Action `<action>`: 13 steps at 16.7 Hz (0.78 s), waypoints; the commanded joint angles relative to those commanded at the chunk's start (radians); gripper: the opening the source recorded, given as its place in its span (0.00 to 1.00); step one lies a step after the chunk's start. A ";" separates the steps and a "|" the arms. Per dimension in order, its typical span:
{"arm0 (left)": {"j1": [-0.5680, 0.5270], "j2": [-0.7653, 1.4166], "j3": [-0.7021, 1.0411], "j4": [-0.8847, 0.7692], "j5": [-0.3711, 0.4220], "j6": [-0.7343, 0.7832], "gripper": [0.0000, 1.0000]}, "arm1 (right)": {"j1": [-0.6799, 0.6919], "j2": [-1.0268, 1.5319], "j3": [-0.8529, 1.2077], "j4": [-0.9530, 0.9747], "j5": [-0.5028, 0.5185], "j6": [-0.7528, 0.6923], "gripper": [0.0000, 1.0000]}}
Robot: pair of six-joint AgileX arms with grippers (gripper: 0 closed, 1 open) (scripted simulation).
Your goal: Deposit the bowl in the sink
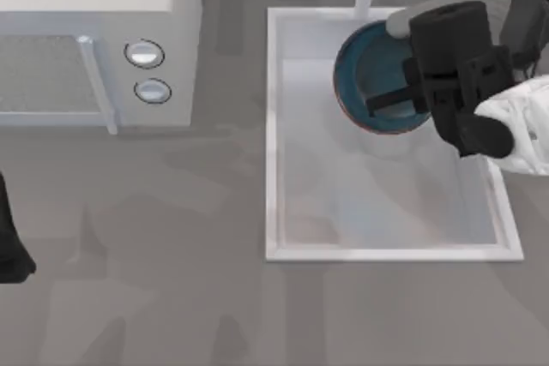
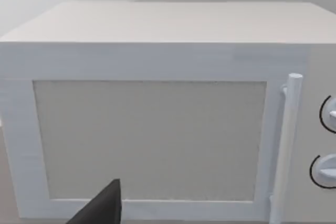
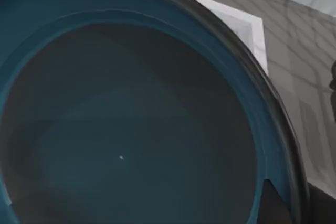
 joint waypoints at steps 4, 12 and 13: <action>0.000 0.000 0.000 0.000 0.000 0.000 1.00 | 0.093 -0.098 -0.187 0.367 0.071 0.039 0.00; 0.000 0.000 0.000 0.000 0.000 0.000 1.00 | 0.158 -0.239 -0.315 0.682 0.117 0.082 0.00; 0.000 0.000 0.000 0.000 0.000 0.000 1.00 | 0.158 -0.239 -0.315 0.682 0.117 0.082 0.00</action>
